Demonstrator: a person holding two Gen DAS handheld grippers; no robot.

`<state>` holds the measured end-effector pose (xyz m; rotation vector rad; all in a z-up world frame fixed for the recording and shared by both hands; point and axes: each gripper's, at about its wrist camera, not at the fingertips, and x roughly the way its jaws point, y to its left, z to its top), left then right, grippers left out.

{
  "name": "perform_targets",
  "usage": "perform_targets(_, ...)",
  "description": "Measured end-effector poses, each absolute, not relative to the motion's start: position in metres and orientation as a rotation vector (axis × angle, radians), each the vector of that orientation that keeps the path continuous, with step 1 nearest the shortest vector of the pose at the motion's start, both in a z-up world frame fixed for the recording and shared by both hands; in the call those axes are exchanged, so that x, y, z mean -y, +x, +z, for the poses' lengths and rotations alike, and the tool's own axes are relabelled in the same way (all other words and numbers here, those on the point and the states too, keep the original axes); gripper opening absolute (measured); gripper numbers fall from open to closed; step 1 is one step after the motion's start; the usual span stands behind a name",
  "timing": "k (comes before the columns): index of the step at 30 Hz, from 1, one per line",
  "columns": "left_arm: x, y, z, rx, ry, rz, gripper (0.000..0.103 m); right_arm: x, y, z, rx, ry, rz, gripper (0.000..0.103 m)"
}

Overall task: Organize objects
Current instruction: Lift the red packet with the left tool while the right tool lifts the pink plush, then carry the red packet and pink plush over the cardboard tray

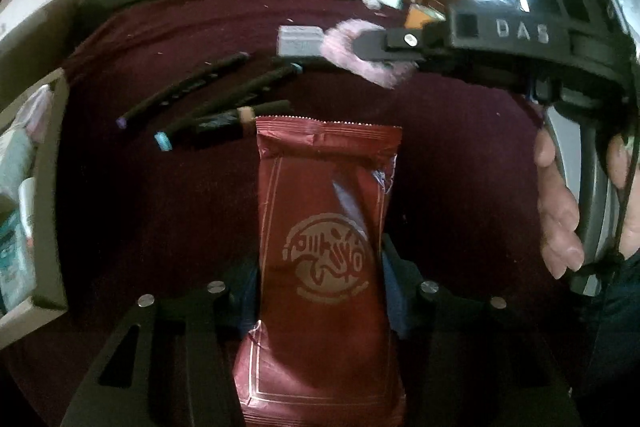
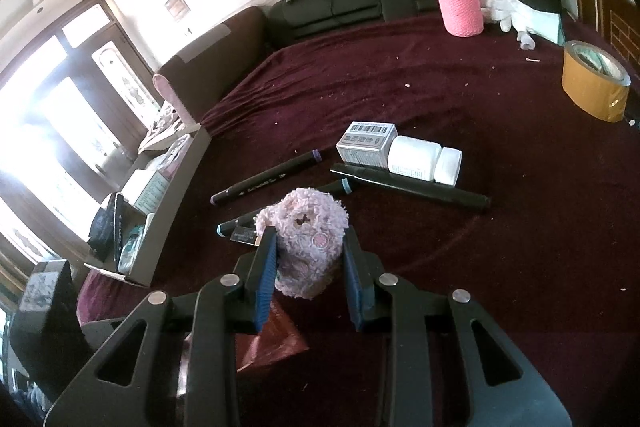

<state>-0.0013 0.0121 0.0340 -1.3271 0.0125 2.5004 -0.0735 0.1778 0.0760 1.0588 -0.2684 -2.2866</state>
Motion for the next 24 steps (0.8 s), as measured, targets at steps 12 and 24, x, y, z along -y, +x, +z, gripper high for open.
perform_targets(12, 0.048, 0.021, 0.088, 0.177, -1.171, 2.607, 0.045, -0.172, -0.072, 0.075, 0.248, 1.051, -2.299, 0.028)
perform_targets(24, 0.170, 0.044, 0.127, 0.367, -1.041, 2.856, 0.046, -0.117, -0.043, 0.094, 0.210, 1.010, -2.214, 0.028)
